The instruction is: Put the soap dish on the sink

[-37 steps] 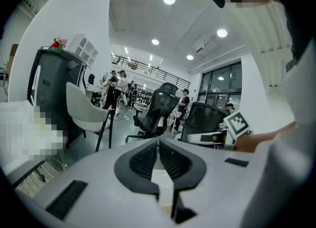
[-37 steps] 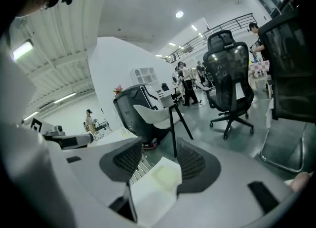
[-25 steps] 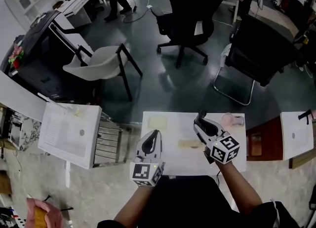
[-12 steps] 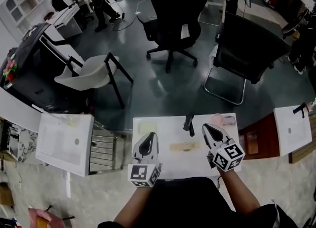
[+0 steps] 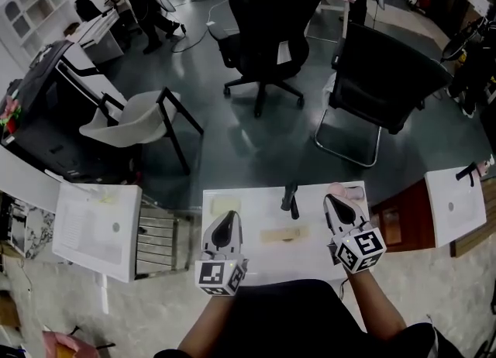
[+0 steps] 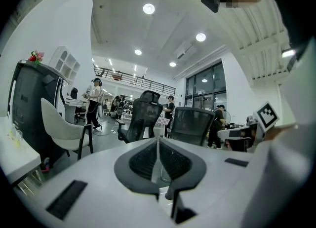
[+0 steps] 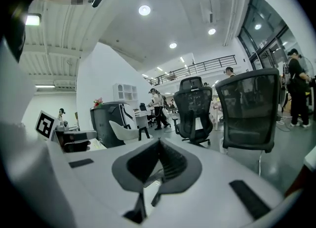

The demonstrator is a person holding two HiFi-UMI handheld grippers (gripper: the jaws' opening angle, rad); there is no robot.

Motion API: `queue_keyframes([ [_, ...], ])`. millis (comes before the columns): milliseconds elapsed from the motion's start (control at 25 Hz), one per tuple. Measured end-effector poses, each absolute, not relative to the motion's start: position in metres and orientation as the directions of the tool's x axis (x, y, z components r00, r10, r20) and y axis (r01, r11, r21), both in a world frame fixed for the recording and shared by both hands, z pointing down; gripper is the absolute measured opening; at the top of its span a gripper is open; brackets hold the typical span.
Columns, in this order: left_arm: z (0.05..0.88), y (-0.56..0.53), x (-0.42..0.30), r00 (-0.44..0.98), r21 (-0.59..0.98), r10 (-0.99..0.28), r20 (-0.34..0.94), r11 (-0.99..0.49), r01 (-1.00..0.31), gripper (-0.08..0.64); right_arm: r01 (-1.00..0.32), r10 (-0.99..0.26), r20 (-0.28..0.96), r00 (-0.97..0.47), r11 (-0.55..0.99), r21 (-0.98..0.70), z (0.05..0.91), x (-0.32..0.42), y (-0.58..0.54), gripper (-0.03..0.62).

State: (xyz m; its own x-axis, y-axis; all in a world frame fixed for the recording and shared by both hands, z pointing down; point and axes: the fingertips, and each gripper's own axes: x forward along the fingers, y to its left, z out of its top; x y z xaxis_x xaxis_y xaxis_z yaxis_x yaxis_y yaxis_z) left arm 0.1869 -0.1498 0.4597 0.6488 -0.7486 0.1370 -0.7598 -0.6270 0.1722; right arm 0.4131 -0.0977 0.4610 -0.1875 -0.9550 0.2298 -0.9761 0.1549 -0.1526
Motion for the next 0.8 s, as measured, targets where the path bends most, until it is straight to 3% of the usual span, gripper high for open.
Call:
queue_keyframes([
  [800, 0.467, -0.151, 0.186, 0.634, 0.175, -0.758, 0.154, -0.611, -0.772, 0.020, -0.989, -0.957, 0.256, -0.137, 0.121, -0.079, 0.469, 0.426, -0.094, -0.002],
])
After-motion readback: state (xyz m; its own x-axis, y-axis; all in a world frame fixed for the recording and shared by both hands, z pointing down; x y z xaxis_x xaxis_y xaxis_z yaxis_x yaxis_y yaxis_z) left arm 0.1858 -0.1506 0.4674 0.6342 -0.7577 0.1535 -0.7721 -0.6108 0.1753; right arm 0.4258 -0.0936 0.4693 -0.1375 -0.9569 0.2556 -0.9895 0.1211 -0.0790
